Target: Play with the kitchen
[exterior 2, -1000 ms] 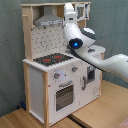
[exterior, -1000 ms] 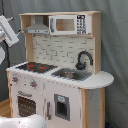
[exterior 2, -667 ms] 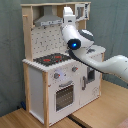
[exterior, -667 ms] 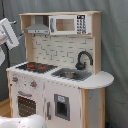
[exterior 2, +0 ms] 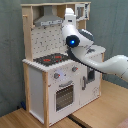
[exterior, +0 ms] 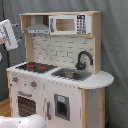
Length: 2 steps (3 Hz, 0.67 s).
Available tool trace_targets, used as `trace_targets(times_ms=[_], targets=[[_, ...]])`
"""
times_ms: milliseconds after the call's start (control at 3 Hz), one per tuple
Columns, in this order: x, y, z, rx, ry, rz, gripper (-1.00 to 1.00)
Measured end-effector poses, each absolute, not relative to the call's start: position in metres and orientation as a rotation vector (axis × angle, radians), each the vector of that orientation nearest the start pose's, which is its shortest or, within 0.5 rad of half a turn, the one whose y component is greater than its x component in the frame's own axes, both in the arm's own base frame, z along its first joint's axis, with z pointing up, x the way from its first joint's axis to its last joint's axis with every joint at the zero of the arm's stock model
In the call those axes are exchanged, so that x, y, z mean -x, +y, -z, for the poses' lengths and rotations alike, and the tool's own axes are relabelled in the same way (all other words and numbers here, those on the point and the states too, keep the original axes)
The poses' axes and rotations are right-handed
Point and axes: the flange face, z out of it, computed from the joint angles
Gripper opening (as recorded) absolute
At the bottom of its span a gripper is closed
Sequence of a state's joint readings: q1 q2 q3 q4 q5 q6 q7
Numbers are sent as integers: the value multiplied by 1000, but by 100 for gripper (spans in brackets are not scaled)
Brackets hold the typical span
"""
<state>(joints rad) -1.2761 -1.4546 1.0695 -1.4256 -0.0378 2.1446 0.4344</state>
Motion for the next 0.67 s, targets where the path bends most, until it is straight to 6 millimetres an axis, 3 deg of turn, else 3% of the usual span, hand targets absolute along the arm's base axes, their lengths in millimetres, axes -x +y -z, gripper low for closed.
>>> trace_targets(times_ms=[333, 667], targets=[[-389, 518, -666, -1533, -11, -1463, 100], [-390, 517, -667, -1535, -13, -1461, -100]])
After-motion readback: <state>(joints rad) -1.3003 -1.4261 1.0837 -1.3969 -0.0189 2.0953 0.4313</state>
